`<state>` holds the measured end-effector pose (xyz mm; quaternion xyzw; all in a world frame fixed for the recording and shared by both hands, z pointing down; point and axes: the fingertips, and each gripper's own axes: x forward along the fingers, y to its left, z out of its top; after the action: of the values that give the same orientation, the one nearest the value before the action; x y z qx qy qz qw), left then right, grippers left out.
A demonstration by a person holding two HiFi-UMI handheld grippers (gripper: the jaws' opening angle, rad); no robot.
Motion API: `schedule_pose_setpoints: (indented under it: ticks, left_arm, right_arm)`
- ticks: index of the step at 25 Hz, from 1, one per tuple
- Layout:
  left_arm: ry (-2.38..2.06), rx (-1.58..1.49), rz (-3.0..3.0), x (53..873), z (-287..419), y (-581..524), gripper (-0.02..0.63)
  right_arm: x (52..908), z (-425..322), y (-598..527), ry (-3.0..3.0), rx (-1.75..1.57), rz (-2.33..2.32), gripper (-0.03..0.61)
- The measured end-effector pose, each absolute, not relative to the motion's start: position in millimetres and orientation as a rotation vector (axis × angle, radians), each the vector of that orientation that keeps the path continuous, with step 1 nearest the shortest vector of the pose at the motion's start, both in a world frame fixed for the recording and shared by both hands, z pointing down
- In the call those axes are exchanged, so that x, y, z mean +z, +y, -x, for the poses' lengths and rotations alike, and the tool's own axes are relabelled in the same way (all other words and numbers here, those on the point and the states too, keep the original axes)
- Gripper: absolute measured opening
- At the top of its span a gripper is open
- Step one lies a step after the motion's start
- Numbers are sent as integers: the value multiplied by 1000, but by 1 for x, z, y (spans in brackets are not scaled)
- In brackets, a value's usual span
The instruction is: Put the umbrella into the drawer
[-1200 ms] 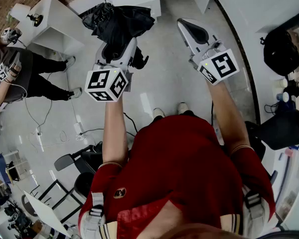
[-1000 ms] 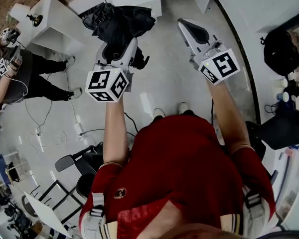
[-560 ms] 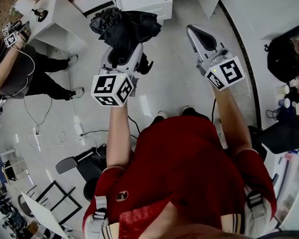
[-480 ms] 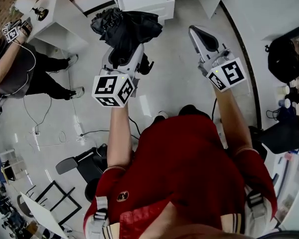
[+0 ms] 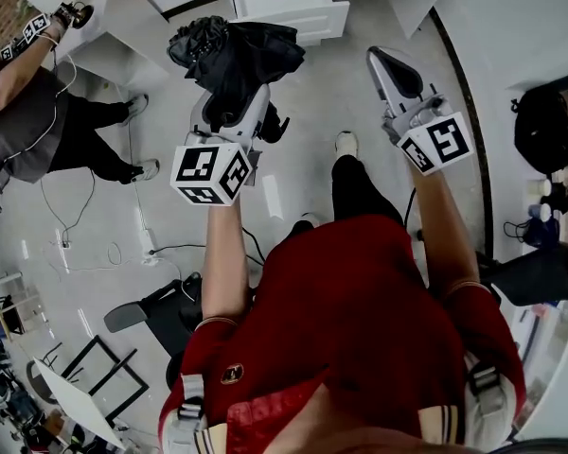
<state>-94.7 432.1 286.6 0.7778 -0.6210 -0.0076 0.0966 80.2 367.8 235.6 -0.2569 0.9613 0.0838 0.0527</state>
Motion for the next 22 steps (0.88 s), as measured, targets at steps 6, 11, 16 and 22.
schedule_pose_setpoints:
  ticks: [6,11,16,22]
  left_arm:
    - [-1852,37,-2279,302,110,364,264]
    - [-1860,88,-2262,304,107,280,264]
    - [-1852,127,-2229,315,110,188,264]
    - [-1857,150,-2216,323,112,120,264]
  right_arm:
    - [244,-64,289,2909,259,755,-3]
    - [246,-72,200,2902,237,744,-3]
    - [253,-73,102,2917,197,729,-3]
    - [263,-72,35,2927,183,700,-3]
